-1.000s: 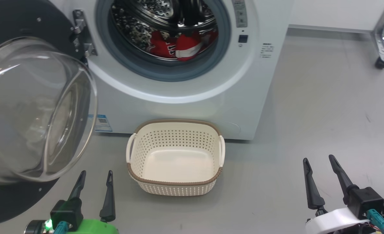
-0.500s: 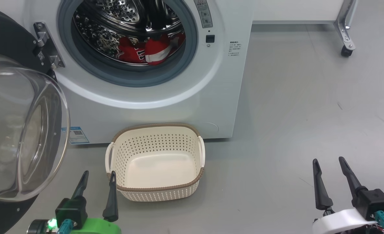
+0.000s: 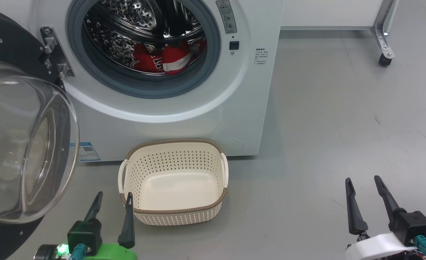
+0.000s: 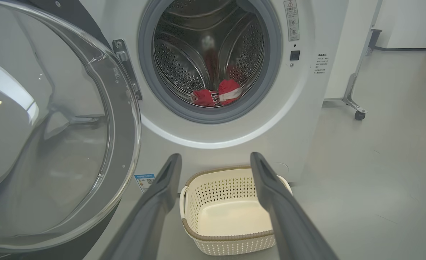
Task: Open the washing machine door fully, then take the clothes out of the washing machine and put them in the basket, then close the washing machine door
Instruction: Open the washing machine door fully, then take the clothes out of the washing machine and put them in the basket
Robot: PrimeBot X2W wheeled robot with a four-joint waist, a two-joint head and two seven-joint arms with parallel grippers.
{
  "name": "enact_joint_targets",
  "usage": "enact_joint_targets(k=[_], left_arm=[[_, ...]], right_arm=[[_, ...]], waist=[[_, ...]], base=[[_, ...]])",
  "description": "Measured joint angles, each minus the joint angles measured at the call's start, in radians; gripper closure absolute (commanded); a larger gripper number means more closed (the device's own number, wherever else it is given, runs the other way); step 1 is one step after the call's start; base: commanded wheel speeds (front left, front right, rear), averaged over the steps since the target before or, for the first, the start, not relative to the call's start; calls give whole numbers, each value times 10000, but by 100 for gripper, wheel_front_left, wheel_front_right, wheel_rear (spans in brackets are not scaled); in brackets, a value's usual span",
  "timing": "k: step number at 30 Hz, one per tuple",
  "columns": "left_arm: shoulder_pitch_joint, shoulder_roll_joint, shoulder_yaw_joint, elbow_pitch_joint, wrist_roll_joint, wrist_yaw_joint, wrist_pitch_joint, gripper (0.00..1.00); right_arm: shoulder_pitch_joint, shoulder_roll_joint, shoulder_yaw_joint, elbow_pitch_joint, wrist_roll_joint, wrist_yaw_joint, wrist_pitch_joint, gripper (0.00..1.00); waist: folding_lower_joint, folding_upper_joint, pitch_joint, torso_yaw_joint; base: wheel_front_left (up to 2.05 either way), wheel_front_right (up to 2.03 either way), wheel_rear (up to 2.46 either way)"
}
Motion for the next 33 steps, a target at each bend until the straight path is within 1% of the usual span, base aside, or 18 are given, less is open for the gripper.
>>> enact_joint_targets(k=[18,26,33], left_arm=[[38,0,-190,-322,-10,2,119,0],[48,0,-186,-370,-8,33,178,0],[57,0,-173,-401,-4,58,251,0]], right_arm=[[39,81,48,-2,0,27,0,0],[40,109,17,-4,8,27,0,0],[42,119,-31,-8,29,31,0,0]], waist=[[0,0,-20,33],[0,0,55,-19],[0,0,152,-33]], base=[[9,-9,0],[52,-52,0],[74,-91,17]])
